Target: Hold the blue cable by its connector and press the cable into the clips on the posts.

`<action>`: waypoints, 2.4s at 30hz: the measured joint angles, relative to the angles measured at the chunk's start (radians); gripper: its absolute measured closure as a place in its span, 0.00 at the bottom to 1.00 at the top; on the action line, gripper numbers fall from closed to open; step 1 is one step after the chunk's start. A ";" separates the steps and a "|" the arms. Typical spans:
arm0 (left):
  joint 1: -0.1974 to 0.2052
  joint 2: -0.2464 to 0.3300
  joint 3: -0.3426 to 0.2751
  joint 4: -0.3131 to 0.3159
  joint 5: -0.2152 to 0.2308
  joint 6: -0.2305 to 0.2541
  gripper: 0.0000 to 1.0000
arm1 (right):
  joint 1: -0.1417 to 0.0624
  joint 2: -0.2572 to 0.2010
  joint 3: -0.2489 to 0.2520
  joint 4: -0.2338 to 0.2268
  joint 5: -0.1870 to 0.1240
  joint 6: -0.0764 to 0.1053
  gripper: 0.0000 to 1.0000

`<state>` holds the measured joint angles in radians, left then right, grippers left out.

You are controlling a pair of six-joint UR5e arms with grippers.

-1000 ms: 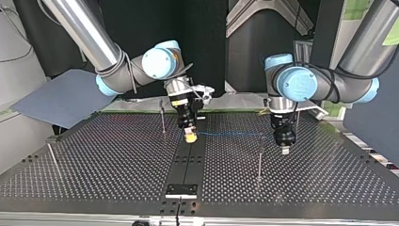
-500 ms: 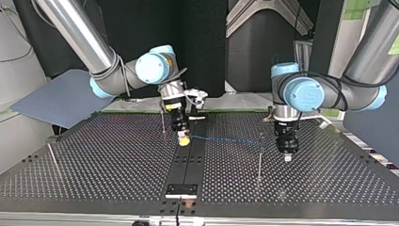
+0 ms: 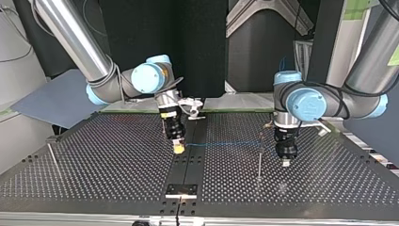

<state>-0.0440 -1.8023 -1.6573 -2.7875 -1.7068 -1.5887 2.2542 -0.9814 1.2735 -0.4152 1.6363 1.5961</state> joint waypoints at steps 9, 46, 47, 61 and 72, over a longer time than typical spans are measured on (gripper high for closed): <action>0.004 -0.022 0.016 -0.008 -0.003 -0.001 0.99 | -0.014 0.002 -0.009 0.002 -0.011 0.002 1.00; -0.032 -0.016 0.016 -0.140 -0.100 -0.014 0.00 | -0.008 0.003 -0.010 0.027 -0.018 0.003 1.00; -0.034 -0.012 0.015 -0.148 -0.100 -0.015 0.00 | -0.008 0.003 -0.010 0.027 -0.018 0.003 1.00; -0.050 0.089 -0.075 -0.175 -0.102 -0.034 0.00 | -0.007 0.003 -0.009 0.030 -0.019 0.004 1.00; -0.081 0.182 -0.168 -0.176 -0.096 -0.032 0.00 | -0.005 0.003 -0.009 0.032 -0.018 0.004 1.00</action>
<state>-0.1248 -1.6206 -1.8253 -2.9632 -1.8031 -1.6211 2.2493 -0.9781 1.2645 -0.3836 1.6178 1.6002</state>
